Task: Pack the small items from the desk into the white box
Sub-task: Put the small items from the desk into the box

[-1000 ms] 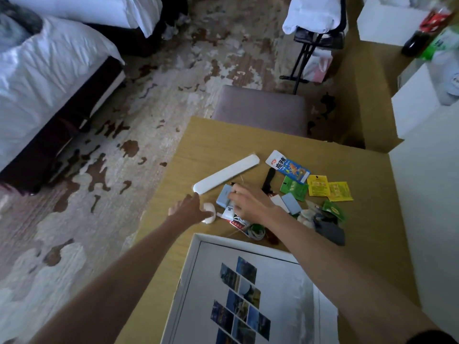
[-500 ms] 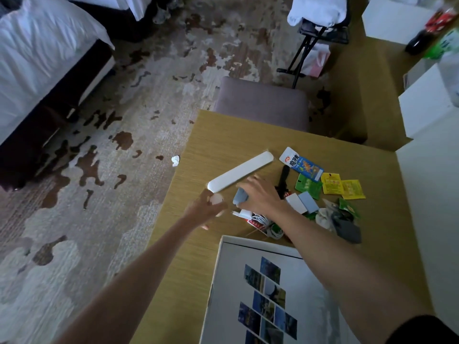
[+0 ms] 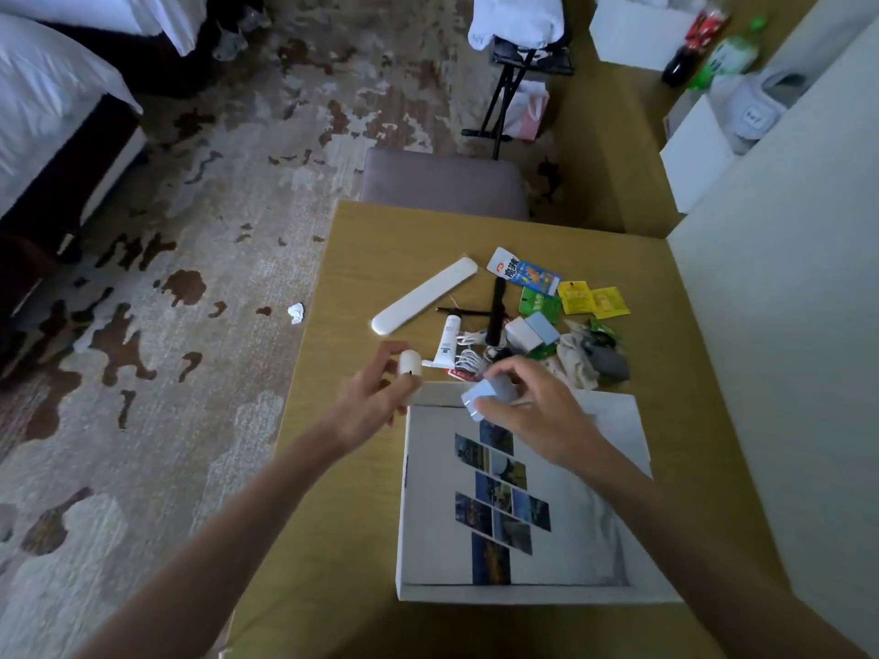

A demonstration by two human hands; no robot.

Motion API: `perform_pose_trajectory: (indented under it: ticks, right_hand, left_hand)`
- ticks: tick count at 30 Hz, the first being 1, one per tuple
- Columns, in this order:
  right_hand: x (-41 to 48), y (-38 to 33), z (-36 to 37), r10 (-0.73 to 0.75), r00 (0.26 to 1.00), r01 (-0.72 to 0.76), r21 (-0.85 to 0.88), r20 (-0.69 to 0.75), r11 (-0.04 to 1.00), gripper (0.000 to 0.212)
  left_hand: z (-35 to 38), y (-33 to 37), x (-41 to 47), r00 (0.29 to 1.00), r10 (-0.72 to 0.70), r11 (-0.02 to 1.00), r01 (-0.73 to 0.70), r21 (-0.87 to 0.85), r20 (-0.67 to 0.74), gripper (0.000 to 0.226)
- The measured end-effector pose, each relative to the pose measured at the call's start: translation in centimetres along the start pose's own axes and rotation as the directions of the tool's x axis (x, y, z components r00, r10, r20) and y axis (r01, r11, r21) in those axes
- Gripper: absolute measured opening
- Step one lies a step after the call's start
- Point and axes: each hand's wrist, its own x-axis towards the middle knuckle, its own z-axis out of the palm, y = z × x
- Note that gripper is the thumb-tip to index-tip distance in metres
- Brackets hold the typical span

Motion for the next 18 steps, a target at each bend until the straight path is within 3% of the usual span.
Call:
perform_pose_trajectory:
  ticks: [5,9,13,15,18]
  right_hand:
    - [-4.1,3.8,3.5,0.082,0.983,-0.04,-0.244,0.163,0.969,0.036]
    - [-5.6,5.7,6.4,0.086,0.942,0.043,-0.373,0.324,0.927,0.037]
    - [-6.8,5.8,8.6,0.036,0.931,0.164,-0.506,0.363,0.847,0.052]
    - [-7.0,5.6,9.2,0.043,0.904,0.186,-0.481,0.425,0.857,0.053]
    - [-7.4,5.9,9.4,0.05,0.835,0.169,-0.342,0.549,0.925,0.04]
  left_hand:
    - [1.9,-0.6,-1.8,1.0,0.024,0.991,-0.023,0.13,-0.001,0.028]
    - [2.7,-0.3,-3.2,0.998,0.018,0.987,-0.006,0.164,-0.068,0.032]
    - [3.8,-0.4,-4.9,0.992,0.022,0.985,-0.001,0.174,-0.121,0.037]
    - [4.2,-0.4,-5.6,0.99,0.025,0.982,0.001,0.189,-0.136,0.04]
    - [4.6,-0.5,-6.3,0.989,0.029,0.976,0.003,0.217,-0.144,0.04]
